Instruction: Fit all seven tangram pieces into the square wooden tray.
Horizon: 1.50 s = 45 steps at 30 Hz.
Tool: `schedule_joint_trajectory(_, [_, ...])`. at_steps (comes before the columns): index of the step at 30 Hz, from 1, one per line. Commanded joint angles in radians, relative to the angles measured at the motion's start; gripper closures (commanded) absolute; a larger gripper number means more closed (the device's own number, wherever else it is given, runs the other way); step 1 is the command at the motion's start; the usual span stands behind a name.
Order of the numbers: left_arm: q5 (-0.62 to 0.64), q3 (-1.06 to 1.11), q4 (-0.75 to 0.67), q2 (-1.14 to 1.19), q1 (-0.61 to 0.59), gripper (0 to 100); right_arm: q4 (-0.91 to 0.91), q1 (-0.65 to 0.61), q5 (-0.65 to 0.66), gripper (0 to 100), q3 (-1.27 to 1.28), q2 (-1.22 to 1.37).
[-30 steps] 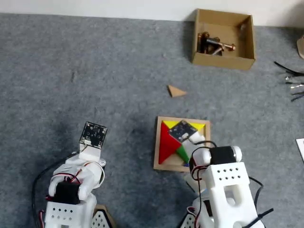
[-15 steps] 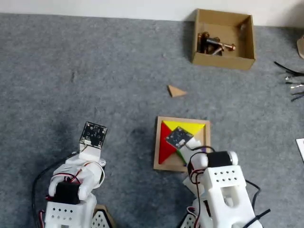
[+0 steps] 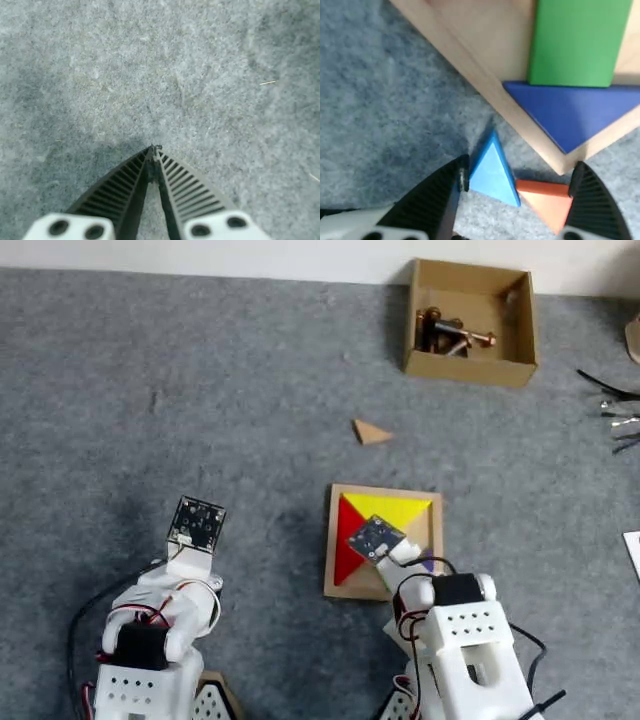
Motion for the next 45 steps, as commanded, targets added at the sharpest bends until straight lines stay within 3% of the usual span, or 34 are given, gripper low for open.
schedule_joint_trajectory(1, [0.012,0.021,0.002,-0.015,-0.015,99,-0.042,-0.01,0.015,70.7,0.028,0.004])
schedule_joint_trajectory(11, [0.011,0.021,0.002,-0.015,-0.015,99,-0.041,-0.008,0.086,70.7,0.047,0.004])
schedule_joint_trajectory(18, [0.011,0.021,0.002,-0.015,-0.015,99,-0.042,-0.005,0.084,86.9,0.044,-0.004])
schedule_joint_trajectory(26, [0.011,0.021,0.002,-0.015,-0.015,99,-0.074,-0.004,0.084,88.1,0.044,-0.001])
schedule_joint_trajectory(33, [0.011,0.021,0.002,-0.015,-0.015,99,-0.143,-0.004,0.084,97.2,0.044,0.001])
schedule_joint_trajectory(45, [0.011,0.021,0.002,-0.015,-0.015,99,-0.156,-0.002,0.091,99.5,-0.022,0.002])
